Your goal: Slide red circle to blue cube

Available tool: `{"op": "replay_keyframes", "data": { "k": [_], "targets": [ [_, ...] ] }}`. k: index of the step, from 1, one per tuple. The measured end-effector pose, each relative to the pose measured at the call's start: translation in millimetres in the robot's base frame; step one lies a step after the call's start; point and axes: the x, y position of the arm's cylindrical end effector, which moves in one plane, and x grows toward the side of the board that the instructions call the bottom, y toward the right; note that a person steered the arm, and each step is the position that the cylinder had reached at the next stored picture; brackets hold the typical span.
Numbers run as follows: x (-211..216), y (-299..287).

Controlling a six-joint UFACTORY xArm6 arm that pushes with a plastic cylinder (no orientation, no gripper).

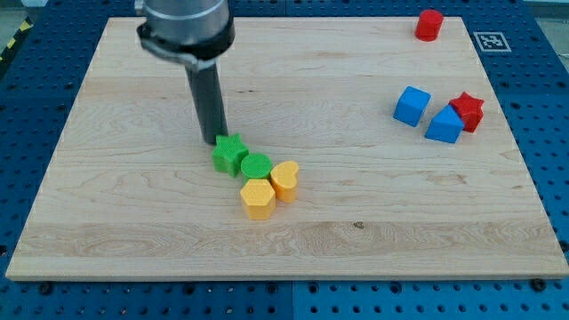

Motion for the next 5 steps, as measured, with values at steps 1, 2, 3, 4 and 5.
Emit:
{"op": "replay_keyframes", "data": {
  "k": [1, 2, 3, 4, 5],
  "targets": [
    [25.0, 11.4],
    [27.8, 24.2],
    [7.6, 14.4],
    [-47.0, 7.0],
    [-113.4, 13.4]
  ]
}}
